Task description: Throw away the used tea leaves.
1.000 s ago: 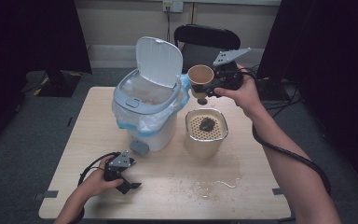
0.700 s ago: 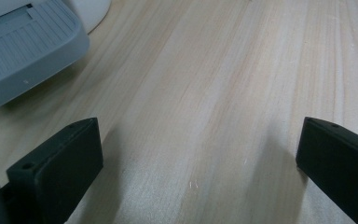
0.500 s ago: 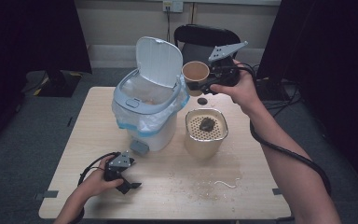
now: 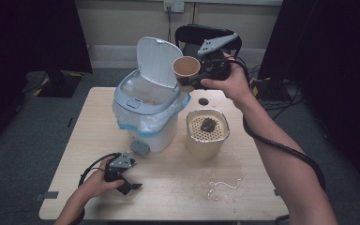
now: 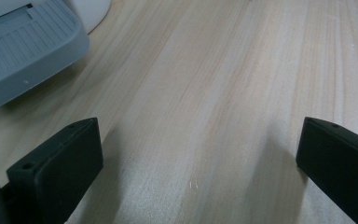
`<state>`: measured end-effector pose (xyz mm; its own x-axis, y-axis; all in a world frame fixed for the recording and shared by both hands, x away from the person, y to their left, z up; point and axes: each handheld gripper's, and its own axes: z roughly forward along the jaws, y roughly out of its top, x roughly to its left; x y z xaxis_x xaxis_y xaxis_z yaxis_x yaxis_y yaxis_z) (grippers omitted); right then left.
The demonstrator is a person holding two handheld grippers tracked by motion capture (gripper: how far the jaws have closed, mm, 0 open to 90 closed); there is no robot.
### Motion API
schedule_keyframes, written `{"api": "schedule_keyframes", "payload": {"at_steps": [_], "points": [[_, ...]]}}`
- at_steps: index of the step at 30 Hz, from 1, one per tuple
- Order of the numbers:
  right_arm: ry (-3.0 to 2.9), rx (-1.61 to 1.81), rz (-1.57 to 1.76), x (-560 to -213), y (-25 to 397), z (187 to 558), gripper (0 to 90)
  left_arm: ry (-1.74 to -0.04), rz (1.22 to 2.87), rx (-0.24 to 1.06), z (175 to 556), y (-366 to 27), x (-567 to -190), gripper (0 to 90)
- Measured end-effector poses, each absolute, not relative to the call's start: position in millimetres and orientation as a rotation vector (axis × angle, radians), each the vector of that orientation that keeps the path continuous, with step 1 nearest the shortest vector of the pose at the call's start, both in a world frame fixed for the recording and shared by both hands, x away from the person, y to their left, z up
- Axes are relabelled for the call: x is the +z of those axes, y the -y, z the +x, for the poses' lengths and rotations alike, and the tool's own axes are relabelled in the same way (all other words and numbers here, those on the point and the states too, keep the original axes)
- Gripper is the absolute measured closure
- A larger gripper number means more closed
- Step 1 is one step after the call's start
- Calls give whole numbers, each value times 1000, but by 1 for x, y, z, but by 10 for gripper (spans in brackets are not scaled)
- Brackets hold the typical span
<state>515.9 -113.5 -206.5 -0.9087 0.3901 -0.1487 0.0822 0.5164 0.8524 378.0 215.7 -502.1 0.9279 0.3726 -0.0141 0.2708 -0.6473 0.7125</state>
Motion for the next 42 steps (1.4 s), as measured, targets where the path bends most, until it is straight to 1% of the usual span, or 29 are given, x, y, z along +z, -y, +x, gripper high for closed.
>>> {"api": "schedule_keyframes", "payload": {"at_steps": [9,19,21,23,26,31,39,42], "points": [[-2444,1384,372,-208,89,522,305,-454,2310,171,378,-216,-502,0],[-2472,1377,366,-221,61,536,295,-454,2310,170,378,-216,-502,0],[-2467,1392,379,-225,56,539,271,-457,2309,170,378,-216,-502,0],[-2471,1388,399,-229,52,541,199,-458,2309,171,378,-216,-502,0],[-2482,1383,396,-233,47,540,177,-454,2310,170,378,-216,-502,0],[-2505,1360,384,-233,53,534,167,-454,2310,170,378,-216,-502,0],[-2516,1340,417,-236,82,526,200,-456,2307,172,378,-216,-502,0],[-2520,1307,437,-238,93,526,199,-455,2303,169,378,-216,-503,0]]}}
